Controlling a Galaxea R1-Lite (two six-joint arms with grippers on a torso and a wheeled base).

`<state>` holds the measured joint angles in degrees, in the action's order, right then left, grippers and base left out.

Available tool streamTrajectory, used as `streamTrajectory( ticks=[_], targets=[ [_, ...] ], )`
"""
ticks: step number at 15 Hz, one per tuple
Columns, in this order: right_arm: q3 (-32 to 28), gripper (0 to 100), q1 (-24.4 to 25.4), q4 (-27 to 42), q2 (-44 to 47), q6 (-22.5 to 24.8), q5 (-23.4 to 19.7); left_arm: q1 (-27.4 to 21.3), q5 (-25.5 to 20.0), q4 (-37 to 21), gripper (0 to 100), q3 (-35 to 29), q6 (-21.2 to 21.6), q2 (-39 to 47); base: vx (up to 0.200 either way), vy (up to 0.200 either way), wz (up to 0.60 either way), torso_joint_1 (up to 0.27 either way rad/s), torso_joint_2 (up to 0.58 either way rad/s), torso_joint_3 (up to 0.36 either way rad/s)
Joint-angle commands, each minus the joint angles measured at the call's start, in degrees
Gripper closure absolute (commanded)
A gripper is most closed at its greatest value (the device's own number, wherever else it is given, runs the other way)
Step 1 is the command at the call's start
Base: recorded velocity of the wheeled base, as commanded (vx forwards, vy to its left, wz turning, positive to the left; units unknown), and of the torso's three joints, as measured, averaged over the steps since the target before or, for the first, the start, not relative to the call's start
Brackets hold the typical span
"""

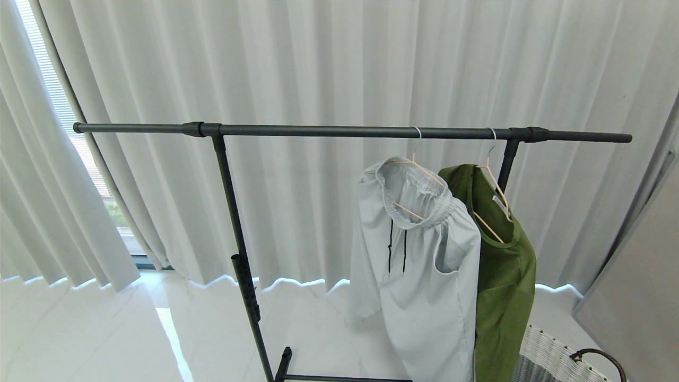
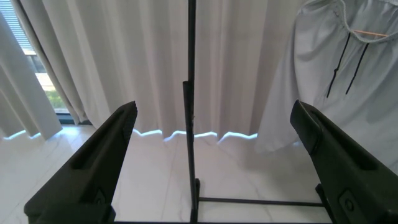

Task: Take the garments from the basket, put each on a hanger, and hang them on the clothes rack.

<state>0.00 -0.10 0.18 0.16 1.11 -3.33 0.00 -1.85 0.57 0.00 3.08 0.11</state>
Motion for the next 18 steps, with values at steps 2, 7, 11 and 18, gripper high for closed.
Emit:
streamTrajectory(
  ticks=[2, 7, 11, 18],
  targets=[
    [0.0, 0, 0.0, 0.0, -0.2, 0.0, 0.0, 0.0, 0.0, 0.0, 0, 0.0, 0.0, 0.0, 0.0, 0.0, 0.0, 0.0, 0.0, 0.0],
    [0.0, 0, 0.0, 0.0, -0.2, 0.0, 0.0, 0.0, 0.0, 0.0, 0, 0.0, 0.0, 0.0, 0.0, 0.0, 0.0, 0.0, 0.0, 0.0],
    [0.0, 0, -0.1, 0.0, -0.2, 0.0, 0.0, 0.0, -0.1, 0.0, 0, 0.0, 0.0, 0.0, 0.0, 0.0, 0.0, 0.0, 0.0, 0.0],
    [0.0, 0, 0.0, 0.0, -0.2, 0.5, 0.0, 0.0, -0.1, 0.0, 0, 0.0, 0.0, 0.0, 0.0, 0.0, 0.0, 0.0, 0.0, 0.0]
  ],
)
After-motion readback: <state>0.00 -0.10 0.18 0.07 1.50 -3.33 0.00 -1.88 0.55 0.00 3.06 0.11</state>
